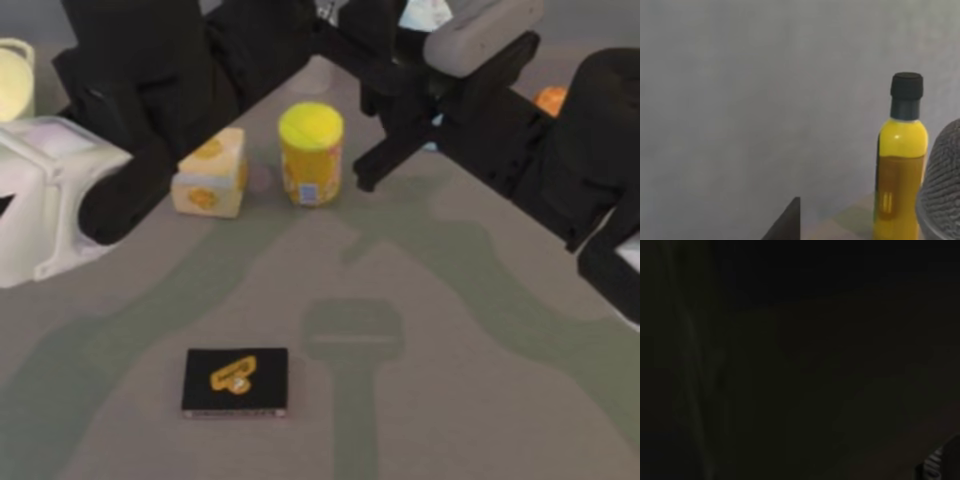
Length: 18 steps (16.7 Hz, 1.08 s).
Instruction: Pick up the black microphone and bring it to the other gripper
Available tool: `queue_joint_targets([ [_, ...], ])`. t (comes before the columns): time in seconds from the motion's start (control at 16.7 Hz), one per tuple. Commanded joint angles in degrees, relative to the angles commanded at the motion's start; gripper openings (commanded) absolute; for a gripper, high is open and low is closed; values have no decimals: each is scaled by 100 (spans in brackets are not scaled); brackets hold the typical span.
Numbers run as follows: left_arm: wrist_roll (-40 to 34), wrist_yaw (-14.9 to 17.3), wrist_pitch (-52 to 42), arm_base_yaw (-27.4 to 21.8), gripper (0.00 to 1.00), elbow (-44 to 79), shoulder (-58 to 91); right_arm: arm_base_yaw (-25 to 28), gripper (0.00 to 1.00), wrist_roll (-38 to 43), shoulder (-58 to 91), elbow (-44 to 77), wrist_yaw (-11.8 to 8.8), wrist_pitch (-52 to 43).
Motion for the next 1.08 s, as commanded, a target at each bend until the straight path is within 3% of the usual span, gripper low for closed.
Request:
queue_joint_targets([
  [0.42,0,0,0,0,2,0,0,0,0,0,0,0,0,0],
  [0.96,0,0,0,0,0,0,0,0,0,0,0,0,0,0],
  [1.08,0,0,0,0,0,0,0,0,15,0,0,0,0,0],
])
